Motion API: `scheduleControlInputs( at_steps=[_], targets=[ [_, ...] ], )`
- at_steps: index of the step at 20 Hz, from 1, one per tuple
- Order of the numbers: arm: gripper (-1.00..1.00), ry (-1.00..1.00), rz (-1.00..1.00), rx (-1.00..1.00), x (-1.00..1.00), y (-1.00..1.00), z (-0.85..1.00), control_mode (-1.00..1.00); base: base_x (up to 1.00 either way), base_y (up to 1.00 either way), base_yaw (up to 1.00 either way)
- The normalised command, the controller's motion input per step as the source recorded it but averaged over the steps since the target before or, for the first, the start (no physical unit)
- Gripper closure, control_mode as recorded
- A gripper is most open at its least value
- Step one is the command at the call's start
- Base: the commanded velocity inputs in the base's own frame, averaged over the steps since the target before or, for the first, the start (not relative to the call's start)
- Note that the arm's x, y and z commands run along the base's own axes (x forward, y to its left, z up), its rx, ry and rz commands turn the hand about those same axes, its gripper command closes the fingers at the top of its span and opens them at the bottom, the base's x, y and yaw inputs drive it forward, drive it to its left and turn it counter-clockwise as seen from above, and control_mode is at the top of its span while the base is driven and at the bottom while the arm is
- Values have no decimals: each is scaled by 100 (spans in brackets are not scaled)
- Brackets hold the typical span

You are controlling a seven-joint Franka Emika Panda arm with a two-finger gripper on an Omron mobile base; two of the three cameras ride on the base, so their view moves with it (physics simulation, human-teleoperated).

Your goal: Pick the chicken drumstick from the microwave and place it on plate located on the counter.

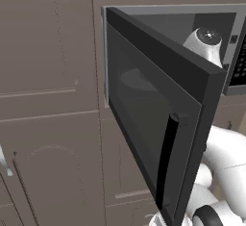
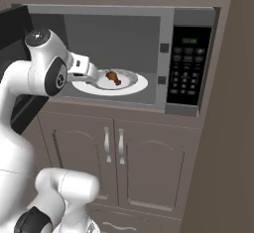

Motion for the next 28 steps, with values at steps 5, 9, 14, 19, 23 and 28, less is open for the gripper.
scheduleControlInputs(
  at_steps=[5, 9, 14, 19, 23, 28],
  targets=[
    [-100, 0, -1, 6, 0, -15, 82, -100, 0, 0, 0],
    [-100, -4, 0, 0, 10, -6, -15, -100, 0, 0, 0],
    [-100, 0, 1, 0, 39, -18, -55, -100, 0, 0, 0],
    [-100, 0, 4, 3, 53, -37, -19, -100, 0, 0, 0],
    [-100, 1, 7, 4, 70, -38, -1, -100, 0, 0, 0],
    [-100, 0, 5, 0, 74, -11, -22, -100, 0, 0, 0]
  ],
)
